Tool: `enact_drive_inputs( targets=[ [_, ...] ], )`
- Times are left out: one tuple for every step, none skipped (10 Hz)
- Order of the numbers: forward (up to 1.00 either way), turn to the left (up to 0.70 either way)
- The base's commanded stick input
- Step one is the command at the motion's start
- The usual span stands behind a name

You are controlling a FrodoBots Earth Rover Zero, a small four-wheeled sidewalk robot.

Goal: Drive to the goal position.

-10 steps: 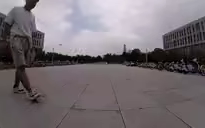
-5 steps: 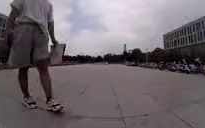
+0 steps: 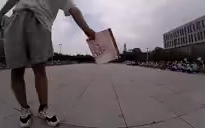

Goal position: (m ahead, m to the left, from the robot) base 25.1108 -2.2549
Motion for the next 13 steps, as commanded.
enact_drive_inputs(
  targets=[
    [0.44, 0.00],
    [0.44, 0.00],
    [0.44, 0.00],
    [0.44, 0.00],
    [0.44, 0.00],
    [0.44, 0.00],
    [0.44, 0.00],
    [0.44, 0.00],
    [0.44, 0.00],
    [0.14, 0.00],
    [0.00, 0.00],
    [0.00, 0.00],
    [0.00, 0.00]
  ],
)
